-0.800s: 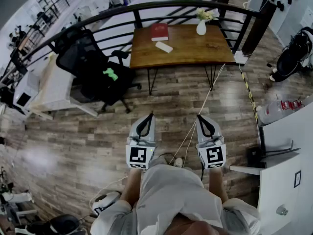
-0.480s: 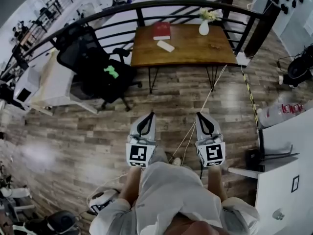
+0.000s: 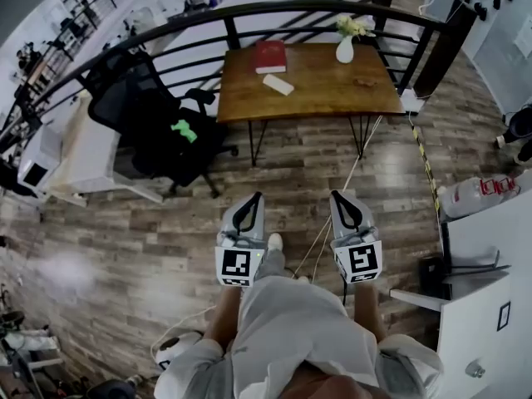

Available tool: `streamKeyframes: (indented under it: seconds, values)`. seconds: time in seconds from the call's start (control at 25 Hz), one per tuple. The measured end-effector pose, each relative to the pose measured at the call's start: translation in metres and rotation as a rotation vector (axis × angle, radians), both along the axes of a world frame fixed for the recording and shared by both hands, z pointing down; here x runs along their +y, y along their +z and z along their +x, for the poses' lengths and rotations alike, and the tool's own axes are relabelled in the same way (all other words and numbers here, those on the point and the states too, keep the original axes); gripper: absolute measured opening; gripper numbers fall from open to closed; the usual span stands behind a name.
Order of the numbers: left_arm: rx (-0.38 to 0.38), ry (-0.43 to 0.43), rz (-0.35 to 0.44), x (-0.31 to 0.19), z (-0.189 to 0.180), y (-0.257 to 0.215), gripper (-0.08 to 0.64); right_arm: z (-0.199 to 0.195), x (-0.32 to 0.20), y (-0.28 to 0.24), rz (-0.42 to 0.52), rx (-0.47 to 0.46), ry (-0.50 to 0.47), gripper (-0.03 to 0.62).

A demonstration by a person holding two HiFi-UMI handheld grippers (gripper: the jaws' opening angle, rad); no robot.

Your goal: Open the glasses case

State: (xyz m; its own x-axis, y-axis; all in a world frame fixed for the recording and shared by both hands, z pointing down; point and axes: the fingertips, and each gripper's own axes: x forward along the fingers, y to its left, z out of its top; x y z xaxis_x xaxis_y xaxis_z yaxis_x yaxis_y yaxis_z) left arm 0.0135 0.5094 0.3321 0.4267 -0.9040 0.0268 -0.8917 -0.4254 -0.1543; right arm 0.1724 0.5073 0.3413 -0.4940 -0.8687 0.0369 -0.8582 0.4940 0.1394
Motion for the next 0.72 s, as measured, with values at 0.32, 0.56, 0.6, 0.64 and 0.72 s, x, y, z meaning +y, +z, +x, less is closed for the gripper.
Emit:
streamKeyframes:
  seconds: [0.32,0.56,0.6,0.64,0.72]
  values:
    - [0.019,-0.013,-0.03,-0.074,-0.032,0.009,0.02,-0.034,-0.076,0.002,-0.007,0.013,-0.005,0.003]
    - [0.036,0.013,-0.031,-0.119,-0.049,0.005,0.02,-0.06,-0.118,0.004,-0.031,0.03,-0.007,0.003]
    - [0.037,0.016,-0.043,-0.126,-0.052,0.008,0.02,-0.063,-0.125,0.004,-0.035,0.033,-0.005,0.003]
    - [0.037,0.018,-0.055,-0.132,-0.055,0.011,0.02,-0.067,-0.131,0.005,-0.037,0.035,-0.003,0.003]
    - [0.039,0.025,-0.064,-0.145,-0.063,0.013,0.02,-0.076,-0.143,0.005,-0.039,0.042,0.001,0.003]
